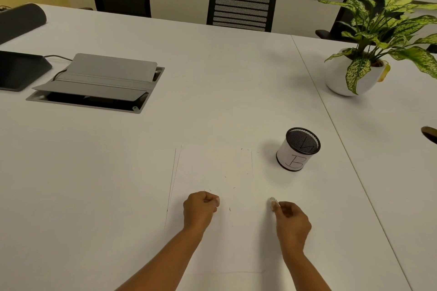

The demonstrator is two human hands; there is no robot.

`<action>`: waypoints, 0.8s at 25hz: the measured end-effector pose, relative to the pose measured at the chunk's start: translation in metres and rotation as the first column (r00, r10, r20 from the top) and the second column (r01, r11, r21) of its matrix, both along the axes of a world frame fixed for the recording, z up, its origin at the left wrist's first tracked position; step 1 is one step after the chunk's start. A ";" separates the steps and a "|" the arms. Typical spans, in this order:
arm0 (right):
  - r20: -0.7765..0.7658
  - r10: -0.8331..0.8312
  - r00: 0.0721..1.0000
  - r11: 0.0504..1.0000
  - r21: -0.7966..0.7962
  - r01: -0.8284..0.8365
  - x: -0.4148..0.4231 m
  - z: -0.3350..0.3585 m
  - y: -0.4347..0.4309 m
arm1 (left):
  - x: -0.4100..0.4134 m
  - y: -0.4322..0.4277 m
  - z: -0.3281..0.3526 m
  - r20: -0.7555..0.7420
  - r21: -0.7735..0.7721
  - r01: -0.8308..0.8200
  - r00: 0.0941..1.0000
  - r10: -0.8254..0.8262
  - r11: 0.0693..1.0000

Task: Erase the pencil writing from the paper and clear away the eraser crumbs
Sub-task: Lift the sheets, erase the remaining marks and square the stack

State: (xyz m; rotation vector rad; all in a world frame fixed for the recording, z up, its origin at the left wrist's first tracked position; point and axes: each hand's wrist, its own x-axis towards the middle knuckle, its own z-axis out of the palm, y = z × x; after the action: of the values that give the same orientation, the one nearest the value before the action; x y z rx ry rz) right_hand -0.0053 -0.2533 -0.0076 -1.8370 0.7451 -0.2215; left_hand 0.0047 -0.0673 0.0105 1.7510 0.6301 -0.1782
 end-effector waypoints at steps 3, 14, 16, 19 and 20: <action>0.033 -0.017 0.999 0.997 -0.068 0.019 -0.003 0.000 0.004 | 0.000 0.001 -0.002 0.011 0.006 -0.007 1.000 0.007 1.000; -0.138 0.426 0.894 0.842 -0.299 -0.448 -0.007 -0.003 0.043 | 0.044 0.041 0.013 -0.018 0.408 -0.057 0.997 0.071 0.911; -0.146 0.418 0.897 0.847 -0.293 -0.443 -0.006 -0.002 0.042 | 0.049 0.050 0.012 -0.164 0.422 -0.017 0.982 0.095 0.906; -0.143 0.411 0.900 0.856 -0.279 -0.435 -0.004 0.000 0.043 | 0.051 0.051 0.010 -0.214 0.399 -0.010 0.971 0.103 0.917; -0.135 0.410 0.902 0.859 -0.275 -0.432 -0.004 0.001 0.043 | 0.053 0.050 0.009 -0.211 0.380 -0.017 0.972 0.105 0.925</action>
State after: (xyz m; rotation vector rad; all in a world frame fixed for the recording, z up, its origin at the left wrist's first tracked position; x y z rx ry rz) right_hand -0.0092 -0.2099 -0.0068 -2.2589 0.3483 0.0230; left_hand 0.0575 -0.0168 0.0198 2.0955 0.9345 -0.2283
